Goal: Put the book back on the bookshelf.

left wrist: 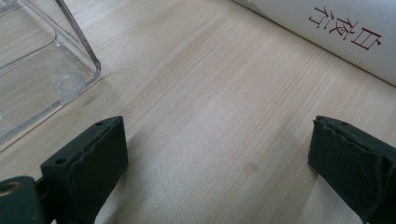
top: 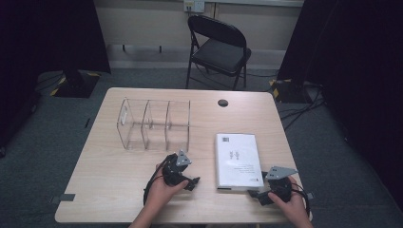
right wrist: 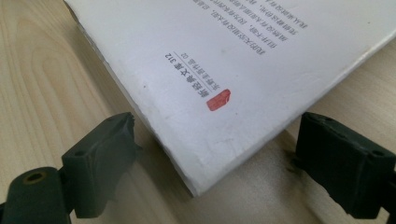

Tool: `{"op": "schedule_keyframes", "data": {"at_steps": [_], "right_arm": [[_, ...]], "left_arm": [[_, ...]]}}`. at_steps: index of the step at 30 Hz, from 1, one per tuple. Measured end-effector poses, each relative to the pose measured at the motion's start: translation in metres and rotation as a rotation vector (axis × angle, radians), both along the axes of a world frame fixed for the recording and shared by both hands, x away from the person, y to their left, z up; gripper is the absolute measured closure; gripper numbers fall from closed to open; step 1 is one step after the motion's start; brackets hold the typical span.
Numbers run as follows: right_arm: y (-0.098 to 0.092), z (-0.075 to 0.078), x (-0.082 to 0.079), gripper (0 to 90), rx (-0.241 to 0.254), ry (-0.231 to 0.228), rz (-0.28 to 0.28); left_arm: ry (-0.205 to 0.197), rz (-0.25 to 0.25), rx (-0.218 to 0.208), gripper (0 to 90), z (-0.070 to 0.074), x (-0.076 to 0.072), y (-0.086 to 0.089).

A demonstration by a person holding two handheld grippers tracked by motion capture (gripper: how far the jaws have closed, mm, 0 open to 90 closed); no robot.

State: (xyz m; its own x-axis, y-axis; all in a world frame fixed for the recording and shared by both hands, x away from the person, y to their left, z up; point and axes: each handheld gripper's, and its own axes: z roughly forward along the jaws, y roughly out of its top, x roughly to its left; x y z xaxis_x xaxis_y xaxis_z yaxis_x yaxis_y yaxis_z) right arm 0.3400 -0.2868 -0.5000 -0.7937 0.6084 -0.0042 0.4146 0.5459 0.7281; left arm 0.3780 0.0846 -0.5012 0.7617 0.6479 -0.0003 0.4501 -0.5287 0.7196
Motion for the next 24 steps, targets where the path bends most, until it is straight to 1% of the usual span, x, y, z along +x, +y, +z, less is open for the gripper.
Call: {"op": "schedule_keyframes", "data": {"at_steps": [4,5,7,8,9,11,12,13,14,15,16,18,19,21,24], "right_arm": [[0.000,0.000,0.000,10.5,0.001,0.007,0.000],[0.001,0.000,0.000,10.4,0.001,0.007,0.000],[0.001,0.000,0.001,10.4,0.001,0.006,0.002],[0.001,0.000,0.001,10.4,0.000,0.007,0.003],[0.001,0.000,0.001,10.4,0.000,0.007,0.003],[0.001,0.000,0.001,10.8,0.000,0.007,0.001],[0.001,0.000,0.001,11.8,0.001,0.007,-0.003],[0.001,0.000,0.001,11.8,0.001,0.007,-0.003],[0.001,0.001,0.001,15.2,0.005,0.004,-0.006],[0.000,0.001,0.001,17.9,0.004,0.003,-0.004],[0.000,0.001,0.001,17.9,0.004,0.003,-0.004],[-0.001,0.002,0.001,24.7,0.008,0.001,0.000],[-0.001,0.003,0.000,27.9,0.005,0.003,-0.007],[-0.001,0.004,0.000,27.9,0.006,0.006,-0.008],[0.000,0.004,0.000,28.5,0.005,0.006,-0.010]], "left_arm": [[-0.001,0.000,0.001,4.2,0.000,0.000,0.000],[0.004,0.004,-0.010,4.0,-0.001,0.000,-0.001],[0.011,0.008,-0.004,2.3,-0.001,0.001,-0.003],[0.013,0.018,0.003,0.1,-0.001,0.000,-0.006],[0.013,0.018,0.003,0.0,-0.001,0.000,-0.006],[0.014,0.021,0.000,0.0,-0.001,-0.001,-0.008],[0.016,0.031,-0.003,0.1,-0.001,-0.002,-0.009],[0.020,0.035,-0.016,0.1,0.000,-0.004,-0.009],[0.039,0.017,-0.032,0.5,0.000,-0.006,-0.010],[0.044,0.009,-0.035,2.9,0.001,-0.007,-0.010],[0.045,-0.008,-0.055,2.9,0.002,-0.009,-0.012],[0.049,-0.059,-0.049,16.5,0.006,-0.014,-0.017],[0.059,-0.072,-0.034,18.5,0.007,-0.016,-0.020],[0.074,-0.090,-0.029,16.5,0.008,-0.018,-0.024],[0.089,-0.110,-0.043,19.1,0.009,-0.022,-0.028]]}}
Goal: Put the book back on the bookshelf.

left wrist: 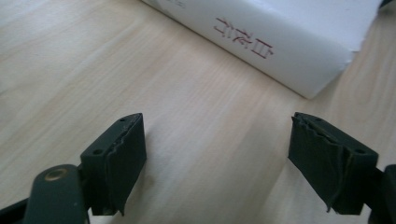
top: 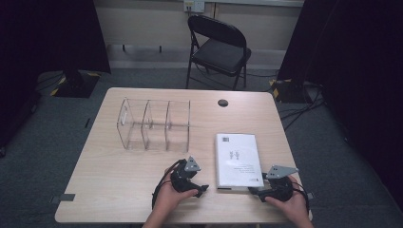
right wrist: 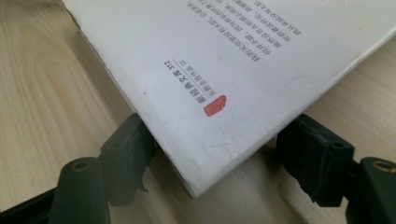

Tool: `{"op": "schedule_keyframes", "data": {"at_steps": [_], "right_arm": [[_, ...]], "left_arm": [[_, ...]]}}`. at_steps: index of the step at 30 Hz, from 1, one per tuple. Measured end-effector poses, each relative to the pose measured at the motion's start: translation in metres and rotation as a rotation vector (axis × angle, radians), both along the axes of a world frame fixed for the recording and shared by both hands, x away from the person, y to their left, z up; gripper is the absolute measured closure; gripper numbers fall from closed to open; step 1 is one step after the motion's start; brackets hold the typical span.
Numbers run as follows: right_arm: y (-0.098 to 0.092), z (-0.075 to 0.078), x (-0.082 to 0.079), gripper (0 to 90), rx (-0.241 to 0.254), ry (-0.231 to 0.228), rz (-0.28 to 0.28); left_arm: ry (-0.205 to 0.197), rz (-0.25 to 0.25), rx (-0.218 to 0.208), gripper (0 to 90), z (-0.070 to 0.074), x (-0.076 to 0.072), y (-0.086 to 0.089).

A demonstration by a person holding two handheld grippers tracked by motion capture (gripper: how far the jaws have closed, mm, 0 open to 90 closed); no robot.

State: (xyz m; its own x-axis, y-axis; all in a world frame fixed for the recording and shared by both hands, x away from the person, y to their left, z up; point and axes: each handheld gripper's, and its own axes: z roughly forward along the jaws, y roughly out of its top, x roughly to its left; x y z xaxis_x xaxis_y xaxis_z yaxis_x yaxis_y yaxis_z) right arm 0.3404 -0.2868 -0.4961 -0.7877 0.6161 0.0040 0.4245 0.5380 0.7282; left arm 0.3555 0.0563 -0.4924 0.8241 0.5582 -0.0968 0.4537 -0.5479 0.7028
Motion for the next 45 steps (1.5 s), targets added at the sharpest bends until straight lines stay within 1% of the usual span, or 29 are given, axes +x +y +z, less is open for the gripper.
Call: {"op": "schedule_keyframes", "data": {"at_steps": [2,3,5,6,8,10,12,13,15,17,18,19,21,22,23,25,27,28,29,30,33,34,35,36,37,39,41,42,45], "right_arm": [[0.002,0.001,0.000,29.2,-0.003,0.005,0.002],[0.002,0.001,0.000,29.2,-0.004,0.008,-0.001],[0.002,0.001,0.001,29.3,-0.004,0.006,0.003],[0.002,0.001,0.001,29.3,-0.004,0.006,0.003],[0.002,0.001,0.001,29.4,-0.005,0.007,0.004],[0.002,0.001,0.001,29.4,-0.003,0.007,0.004],[0.002,0.001,0.001,29.4,-0.002,0.007,0.004],[0.002,0.001,0.001,29.4,-0.002,0.007,0.004],[0.002,0.001,0.001,29.7,-0.008,0.008,0.003],[0.003,0.002,0.001,29.9,-0.014,0.011,0.000],[0.003,0.002,0.000,29.8,-0.014,0.010,-0.001],[0.003,0.002,0.000,29.8,-0.014,0.010,-0.001],[0.003,0.002,0.001,29.8,-0.013,0.010,0.001],[0.003,0.002,0.001,29.9,-0.013,0.010,0.001],[0.003,0.002,0.000,30.0,-0.014,0.010,0.000],[0.003,0.002,0.000,30.7,-0.016,0.011,-0.004],[0.003,0.003,0.000,31.4,-0.019,0.016,-0.003],[0.003,0.003,0.000,31.6,-0.020,0.013,0.001],[0.003,0.003,0.000,31.8,-0.024,0.011,0.005],[0.003,0.003,0.000,32.0,-0.023,0.012,0.004],[0.003,0.003,-0.001,33.0,-0.024,0.017,-0.003],[0.004,0.004,-0.001,33.4,-0.030,0.020,-0.007],[0.004,0.004,-0.001,33.4,-0.030,0.020,-0.007],[0.004,0.004,-0.001,34.1,-0.025,0.021,-0.008],[0.004,0.004,-0.001,34.1,-0.025,0.021,-0.008],[0.004,0.005,-0.001,34.9,-0.024,0.025,-0.012],[0.003,0.006,-0.002,36.5,-0.022,0.028,-0.013],[0.003,0.006,-0.002,36.9,-0.023,0.026,-0.012],[0.003,0.007,-0.002,37.7,-0.024,0.019,-0.012]], "left_arm": [[0.013,-0.011,-0.004,19.0,0.001,-0.003,-0.003],[0.013,-0.035,0.009,19.0,0.002,-0.006,-0.006],[0.019,-0.051,0.009,19.5,0.002,-0.010,-0.010],[0.019,-0.051,0.009,19.4,0.002,-0.010,-0.010],[0.015,-0.073,0.003,19.4,0.002,-0.013,-0.017],[0.017,-0.091,0.016,19.4,0.002,-0.015,-0.020],[0.016,-0.103,0.004,19.4,0.002,-0.017,-0.026],[0.016,-0.103,0.004,19.4,0.002,-0.017,-0.026],[0.008,-0.119,0.018,19.5,0.002,-0.018,-0.031],[-0.001,-0.115,0.019,20.0,0.002,-0.017,-0.035],[-0.020,-0.114,0.018,22.2,0.001,-0.017,-0.038],[-0.020,-0.114,0.018,23.7,0.001,-0.017,-0.038],[-0.053,-0.118,0.050,24.9,0.001,-0.018,-0.042],[-0.069,-0.116,0.056,25.2,0.000,-0.019,-0.043],[-0.075,-0.113,0.060,25.4,0.000,-0.019,-0.044],[-0.076,-0.110,0.052,25.5,-0.001,-0.019,-0.045],[-0.078,-0.118,0.058,26.2,0.000,-0.018,-0.045],[-0.071,-0.127,0.064,26.2,0.000,-0.017,-0.046],[-0.076,-0.129,0.060,26.5,0.000,-0.017,-0.046],[-0.079,-0.125,0.049,26.7,-0.001,-0.017,-0.047],[-0.085,-0.137,0.045,29.9,-0.001,-0.016,-0.049],[-0.094,-0.133,0.028,30.9,-0.003,-0.017,-0.050],[-0.090,-0.129,0.017,30.9,-0.003,-0.017,-0.051],[-0.097,-0.130,0.026,31.1,-0.003,-0.017,-0.051],[-0.089,-0.135,0.031,31.1,-0.002,-0.017,-0.050],[-0.090,-0.135,0.022,31.1,-0.003,-0.017,-0.050],[-0.094,-0.139,0.029,31.1,-0.003,-0.017,-0.049],[-0.091,-0.133,0.021,31.1,-0.003,-0.018,-0.050],[-0.092,-0.132,0.027,31.1,-0.003,-0.018,-0.050]]}}
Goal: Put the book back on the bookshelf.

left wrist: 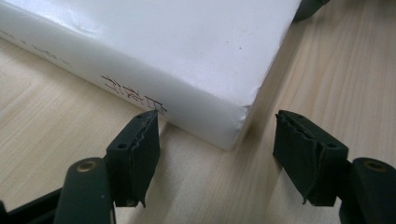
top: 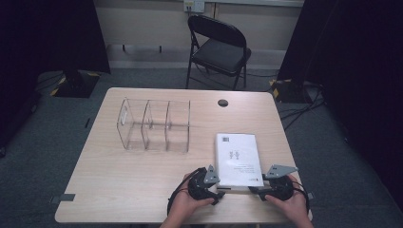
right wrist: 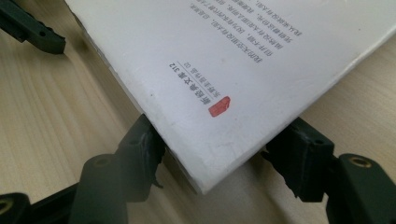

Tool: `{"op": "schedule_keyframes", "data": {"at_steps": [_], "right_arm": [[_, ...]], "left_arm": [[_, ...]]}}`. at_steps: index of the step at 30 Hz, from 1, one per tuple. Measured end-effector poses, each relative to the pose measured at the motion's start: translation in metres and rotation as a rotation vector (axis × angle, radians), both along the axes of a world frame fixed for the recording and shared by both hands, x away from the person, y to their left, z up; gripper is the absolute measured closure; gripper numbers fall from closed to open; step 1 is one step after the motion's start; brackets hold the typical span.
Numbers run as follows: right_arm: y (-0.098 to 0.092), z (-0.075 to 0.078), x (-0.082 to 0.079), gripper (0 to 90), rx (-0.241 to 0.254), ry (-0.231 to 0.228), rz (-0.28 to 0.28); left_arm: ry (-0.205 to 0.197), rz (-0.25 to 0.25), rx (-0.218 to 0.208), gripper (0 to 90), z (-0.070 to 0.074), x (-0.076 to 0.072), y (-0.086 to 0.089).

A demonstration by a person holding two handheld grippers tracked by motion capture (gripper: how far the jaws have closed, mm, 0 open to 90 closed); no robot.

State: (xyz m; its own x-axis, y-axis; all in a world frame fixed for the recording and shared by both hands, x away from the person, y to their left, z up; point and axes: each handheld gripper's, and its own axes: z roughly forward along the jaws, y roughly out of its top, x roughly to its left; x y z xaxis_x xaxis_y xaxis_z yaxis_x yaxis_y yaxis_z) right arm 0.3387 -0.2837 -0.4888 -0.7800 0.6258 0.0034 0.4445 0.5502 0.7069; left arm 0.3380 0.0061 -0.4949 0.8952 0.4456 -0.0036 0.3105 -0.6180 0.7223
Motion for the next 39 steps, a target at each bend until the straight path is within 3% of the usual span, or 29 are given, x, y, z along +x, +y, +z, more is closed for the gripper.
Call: {"op": "schedule_keyframes", "data": {"at_steps": [18,23,30,33,34,35,36,39], "right_arm": [[0.001,0.005,0.000,39.8,-0.002,0.001,0.005],[-0.001,0.009,0.000,40.9,0.025,-0.003,0.004],[0.000,0.011,-0.001,41.6,0.026,-0.014,0.003],[-0.001,0.012,-0.001,44.5,0.035,-0.015,0.006],[-0.002,0.013,-0.001,46.5,0.049,-0.006,0.012],[-0.002,0.013,-0.001,46.9,0.055,-0.010,0.014],[-0.003,0.013,-0.001,47.0,0.055,-0.010,0.017],[-0.003,0.012,-0.001,47.2,0.058,-0.009,0.023]], "left_arm": [[-0.005,0.003,0.002,30.5,0.000,-0.001,0.000],[-0.007,0.002,-0.006,24.8,-0.002,-0.002,-0.002],[0.004,-0.006,0.000,21.6,-0.002,-0.001,-0.003],[0.006,0.009,-0.003,20.9,-0.002,0.000,-0.005],[0.011,0.007,0.027,20.1,0.001,0.001,-0.004],[0.018,0.016,0.018,19.2,0.000,0.002,-0.004],[0.024,0.019,0.035,18.4,0.002,0.003,-0.003],[0.031,0.046,0.014,18.4,0.007,0.007,0.002]]}}
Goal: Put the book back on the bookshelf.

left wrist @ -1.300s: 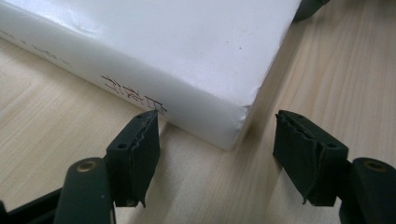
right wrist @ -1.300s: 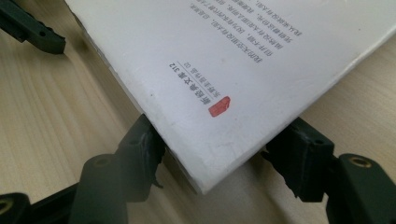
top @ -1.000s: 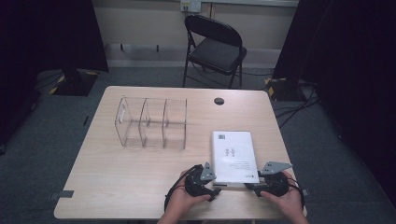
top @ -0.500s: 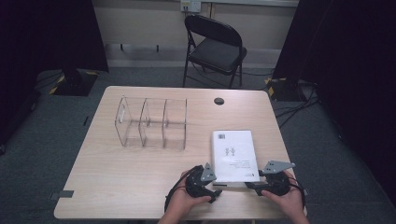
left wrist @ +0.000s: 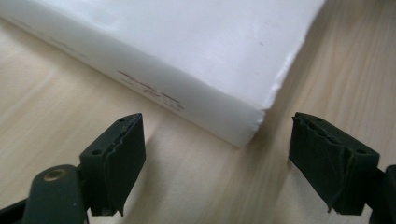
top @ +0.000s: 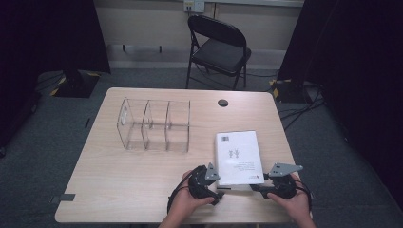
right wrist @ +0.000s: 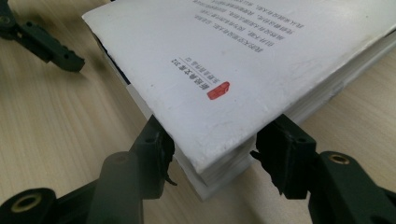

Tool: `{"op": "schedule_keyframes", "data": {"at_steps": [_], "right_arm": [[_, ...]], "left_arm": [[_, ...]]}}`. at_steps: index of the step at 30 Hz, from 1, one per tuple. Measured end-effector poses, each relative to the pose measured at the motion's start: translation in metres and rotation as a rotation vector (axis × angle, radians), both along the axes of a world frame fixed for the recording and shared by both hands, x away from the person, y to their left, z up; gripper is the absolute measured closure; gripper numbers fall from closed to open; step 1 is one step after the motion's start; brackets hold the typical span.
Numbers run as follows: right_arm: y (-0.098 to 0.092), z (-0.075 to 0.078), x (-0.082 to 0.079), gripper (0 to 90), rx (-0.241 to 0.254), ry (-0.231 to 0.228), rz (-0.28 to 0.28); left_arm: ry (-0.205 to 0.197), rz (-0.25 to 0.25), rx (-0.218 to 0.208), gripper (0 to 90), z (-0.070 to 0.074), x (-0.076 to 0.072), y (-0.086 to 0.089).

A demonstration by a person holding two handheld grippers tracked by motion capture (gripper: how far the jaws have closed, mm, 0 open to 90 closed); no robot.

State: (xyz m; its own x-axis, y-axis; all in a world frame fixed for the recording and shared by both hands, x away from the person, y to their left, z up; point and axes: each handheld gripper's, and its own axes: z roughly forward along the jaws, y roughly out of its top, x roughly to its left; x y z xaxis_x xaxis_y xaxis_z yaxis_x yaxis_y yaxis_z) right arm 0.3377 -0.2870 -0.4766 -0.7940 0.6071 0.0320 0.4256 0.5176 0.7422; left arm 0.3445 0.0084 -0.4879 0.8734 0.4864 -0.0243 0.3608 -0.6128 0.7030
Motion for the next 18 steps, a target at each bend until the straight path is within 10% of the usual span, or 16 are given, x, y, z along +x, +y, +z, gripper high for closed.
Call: {"op": "schedule_keyframes", "data": {"at_steps": [18], "right_arm": [[0.001,0.005,-0.001,48.0,0.006,-0.014,-0.004]], "left_arm": [[-0.082,-0.057,0.000,16.2,0.027,0.004,-0.024]]}}
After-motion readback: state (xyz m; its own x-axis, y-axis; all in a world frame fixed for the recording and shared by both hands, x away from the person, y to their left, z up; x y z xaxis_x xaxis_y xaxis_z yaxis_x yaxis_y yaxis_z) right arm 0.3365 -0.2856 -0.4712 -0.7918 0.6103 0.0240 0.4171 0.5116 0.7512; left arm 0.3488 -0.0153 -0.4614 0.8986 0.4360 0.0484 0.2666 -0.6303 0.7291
